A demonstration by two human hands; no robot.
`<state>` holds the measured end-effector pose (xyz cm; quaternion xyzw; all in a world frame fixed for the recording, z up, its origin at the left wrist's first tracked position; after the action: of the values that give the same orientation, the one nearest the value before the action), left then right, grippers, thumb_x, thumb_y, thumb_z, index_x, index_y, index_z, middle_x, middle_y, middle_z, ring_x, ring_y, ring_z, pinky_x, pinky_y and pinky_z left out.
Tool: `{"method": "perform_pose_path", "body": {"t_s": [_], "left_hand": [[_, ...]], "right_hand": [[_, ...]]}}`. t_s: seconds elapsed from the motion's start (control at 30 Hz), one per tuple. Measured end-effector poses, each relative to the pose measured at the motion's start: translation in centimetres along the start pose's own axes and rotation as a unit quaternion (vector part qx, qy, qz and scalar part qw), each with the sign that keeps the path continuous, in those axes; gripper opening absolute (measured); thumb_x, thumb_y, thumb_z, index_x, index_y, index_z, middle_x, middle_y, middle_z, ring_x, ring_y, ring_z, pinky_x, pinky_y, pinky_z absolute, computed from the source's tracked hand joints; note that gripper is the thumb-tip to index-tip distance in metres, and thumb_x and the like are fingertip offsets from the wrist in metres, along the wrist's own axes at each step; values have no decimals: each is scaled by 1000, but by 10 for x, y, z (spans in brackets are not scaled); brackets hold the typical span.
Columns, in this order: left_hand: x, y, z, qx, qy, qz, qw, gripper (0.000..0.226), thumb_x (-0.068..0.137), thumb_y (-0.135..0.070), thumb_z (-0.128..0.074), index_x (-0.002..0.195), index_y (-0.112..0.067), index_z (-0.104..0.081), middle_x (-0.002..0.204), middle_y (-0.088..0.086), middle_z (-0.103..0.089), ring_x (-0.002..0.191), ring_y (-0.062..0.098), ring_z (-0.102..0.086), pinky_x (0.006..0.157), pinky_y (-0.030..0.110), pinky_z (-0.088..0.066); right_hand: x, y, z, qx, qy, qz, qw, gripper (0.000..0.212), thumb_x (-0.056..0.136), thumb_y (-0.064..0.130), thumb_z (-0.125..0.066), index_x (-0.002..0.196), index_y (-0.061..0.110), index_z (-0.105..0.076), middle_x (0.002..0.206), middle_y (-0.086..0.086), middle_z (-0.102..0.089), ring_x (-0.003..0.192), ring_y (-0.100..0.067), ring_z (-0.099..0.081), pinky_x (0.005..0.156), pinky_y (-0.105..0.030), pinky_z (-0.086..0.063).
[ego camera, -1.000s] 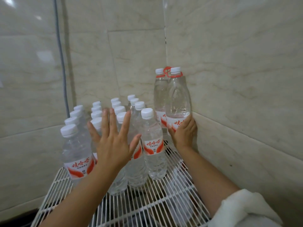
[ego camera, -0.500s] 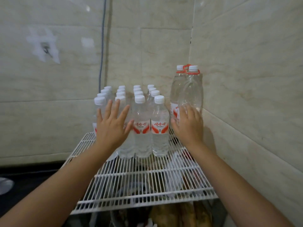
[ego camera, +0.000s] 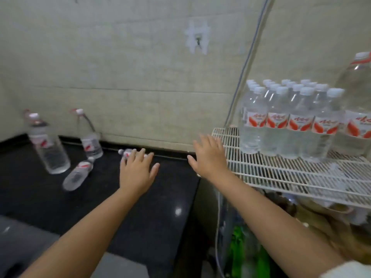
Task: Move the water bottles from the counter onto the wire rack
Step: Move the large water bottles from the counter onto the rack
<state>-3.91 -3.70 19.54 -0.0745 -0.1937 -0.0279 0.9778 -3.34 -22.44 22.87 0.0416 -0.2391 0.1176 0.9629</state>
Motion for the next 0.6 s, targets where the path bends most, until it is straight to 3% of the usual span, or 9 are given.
{"method": "perform_pose_path", "body": {"t_s": [0.07, 0.13, 0.3, 0.6], "left_hand": [[-23, 56, 3, 17, 17, 30, 999, 48, 92, -41, -43, 133, -17, -46, 147, 9, -37, 139, 30, -26, 109, 50, -21], [-49, 112, 6, 43, 37, 58, 997, 51, 92, -45, -37, 137, -22, -40, 150, 5, -31, 141, 27, -21, 112, 48, -16], [-96, 217, 8, 85, 114, 135, 981, 53, 93, -45, -36, 142, -26, -28, 153, -1, -22, 143, 22, -12, 114, 47, -13], [-98, 352, -6, 55, 121, 221, 966, 53, 95, -43, -34, 144, -26, -24, 155, -2, -14, 144, 23, -6, 115, 44, -10]], "right_hand": [[1, 53, -25, 27, 46, 20, 998, 51, 87, 36, -54, 128, 7, -48, 141, -16, -40, 133, -31, -33, 112, -47, -19], [0, 106, -50, 41, 89, 31, 995, 51, 92, 36, -44, 135, 9, -38, 149, -13, -28, 139, -29, -22, 114, -47, -10], [5, 221, -93, 63, 156, 70, 983, 47, 92, 37, -44, 131, 10, -41, 143, -12, -35, 135, -29, -27, 113, -48, -16], [58, 353, -173, 80, 201, 128, 968, 48, 94, 37, -41, 135, 13, -37, 150, -9, -25, 141, -26, -19, 114, -45, -13]]}}
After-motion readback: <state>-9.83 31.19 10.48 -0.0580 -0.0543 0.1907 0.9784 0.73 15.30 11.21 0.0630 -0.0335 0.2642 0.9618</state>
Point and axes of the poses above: each hand's wrist, its own x-axis towards the middle knuckle, its own z-axis out of the back of the hand, y = z × x, the point moved 1 cm from there along x, towards the middle knuckle
